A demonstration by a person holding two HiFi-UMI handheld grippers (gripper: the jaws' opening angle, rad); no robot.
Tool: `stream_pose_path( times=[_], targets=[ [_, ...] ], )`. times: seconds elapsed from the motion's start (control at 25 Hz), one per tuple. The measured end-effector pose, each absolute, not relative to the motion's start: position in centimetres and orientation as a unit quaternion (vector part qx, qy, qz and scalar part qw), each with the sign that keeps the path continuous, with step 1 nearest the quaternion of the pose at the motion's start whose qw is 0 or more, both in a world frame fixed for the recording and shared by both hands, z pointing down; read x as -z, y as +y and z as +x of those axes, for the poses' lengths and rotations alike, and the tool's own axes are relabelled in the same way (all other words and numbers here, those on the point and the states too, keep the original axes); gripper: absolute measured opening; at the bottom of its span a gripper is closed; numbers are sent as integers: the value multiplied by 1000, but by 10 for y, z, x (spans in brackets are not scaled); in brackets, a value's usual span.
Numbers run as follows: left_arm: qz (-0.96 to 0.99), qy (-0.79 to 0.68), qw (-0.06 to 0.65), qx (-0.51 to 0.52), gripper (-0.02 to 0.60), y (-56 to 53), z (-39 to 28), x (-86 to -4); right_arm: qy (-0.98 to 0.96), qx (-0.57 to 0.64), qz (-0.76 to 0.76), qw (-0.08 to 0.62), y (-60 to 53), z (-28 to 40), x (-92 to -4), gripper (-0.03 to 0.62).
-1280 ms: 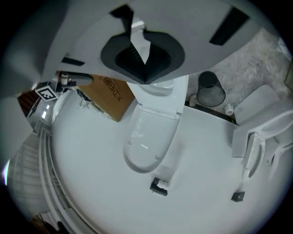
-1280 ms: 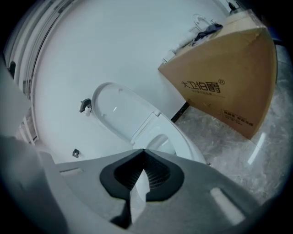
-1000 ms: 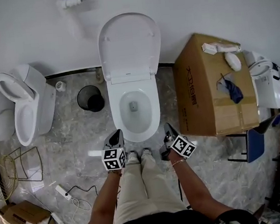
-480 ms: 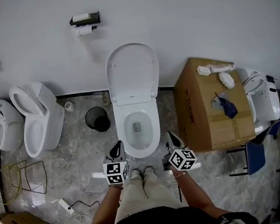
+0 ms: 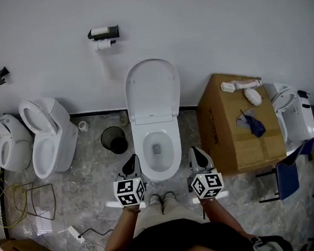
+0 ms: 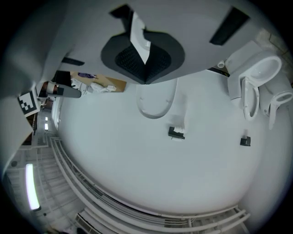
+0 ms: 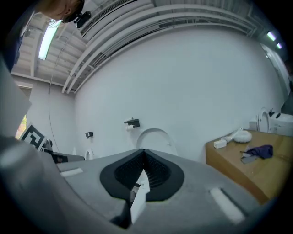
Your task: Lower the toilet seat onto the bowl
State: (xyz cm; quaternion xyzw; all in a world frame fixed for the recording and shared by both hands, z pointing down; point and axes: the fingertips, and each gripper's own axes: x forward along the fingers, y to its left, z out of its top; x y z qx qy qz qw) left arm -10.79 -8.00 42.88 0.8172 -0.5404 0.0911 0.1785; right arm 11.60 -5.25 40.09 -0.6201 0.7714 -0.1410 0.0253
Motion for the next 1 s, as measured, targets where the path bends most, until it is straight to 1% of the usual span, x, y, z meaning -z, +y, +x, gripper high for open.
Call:
stream_pose_path(
  times=[0.12,0.36,0.64,1.0],
  targets=[
    [819,-543,164,-86,2,-76,-108,-414,775,118,-620,25,-41,112,-383,6],
    [824,-544,121,-103,2,-59,-105,-395,776,103,-621,50,-21,111,-359,6],
    [824,-544,90,-129,2,-49,-101,-383,763,79,-639,55,-14,129,-346,5],
    [820,-561,55,-106,2,-48,-104,-371,757,75,-647,51,-15,133,-343,6]
  ],
)
